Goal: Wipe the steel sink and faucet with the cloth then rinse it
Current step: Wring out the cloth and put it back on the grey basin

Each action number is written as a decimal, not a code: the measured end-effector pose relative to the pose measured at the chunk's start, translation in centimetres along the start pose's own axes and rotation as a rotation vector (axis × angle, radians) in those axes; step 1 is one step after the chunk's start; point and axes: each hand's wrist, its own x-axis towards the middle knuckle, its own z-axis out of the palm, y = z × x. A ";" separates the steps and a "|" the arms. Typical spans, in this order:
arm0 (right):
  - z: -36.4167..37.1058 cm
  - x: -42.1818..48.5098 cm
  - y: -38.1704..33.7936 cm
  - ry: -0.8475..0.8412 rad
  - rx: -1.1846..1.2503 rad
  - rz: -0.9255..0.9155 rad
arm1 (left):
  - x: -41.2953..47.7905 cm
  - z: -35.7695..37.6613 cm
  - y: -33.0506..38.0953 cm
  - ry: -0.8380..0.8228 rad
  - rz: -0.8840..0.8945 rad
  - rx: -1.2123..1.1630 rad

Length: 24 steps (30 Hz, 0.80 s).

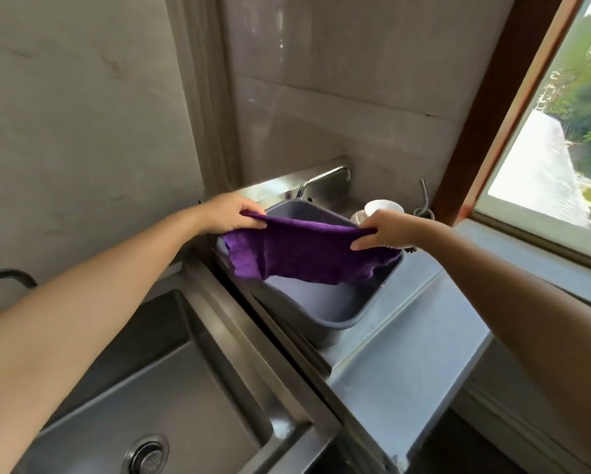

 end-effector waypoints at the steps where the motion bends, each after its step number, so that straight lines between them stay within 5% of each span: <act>1: -0.2 0.0 0.2 -0.017 0.034 -0.004 | 0.1 -0.2 -0.2 -0.024 0.004 0.003; 8: -1.6 -0.1 0.6 -0.221 0.337 0.026 | 0.0 -1.1 -1.9 -0.146 -0.025 0.007; 13: -1.8 1.5 0.7 -0.059 0.050 0.057 | 0.8 -1.3 -3.6 -0.039 0.030 0.195; 17: -2.5 2.3 0.4 0.012 0.084 0.068 | 1.1 -2.2 -4.7 -0.064 0.054 0.158; 20: -2.7 2.4 1.0 0.025 0.380 0.048 | 1.2 -2.7 -5.2 0.010 0.036 0.010; 24: -2.7 2.6 2.4 -0.100 0.800 0.095 | 1.2 -1.4 -6.7 0.150 -0.021 -0.486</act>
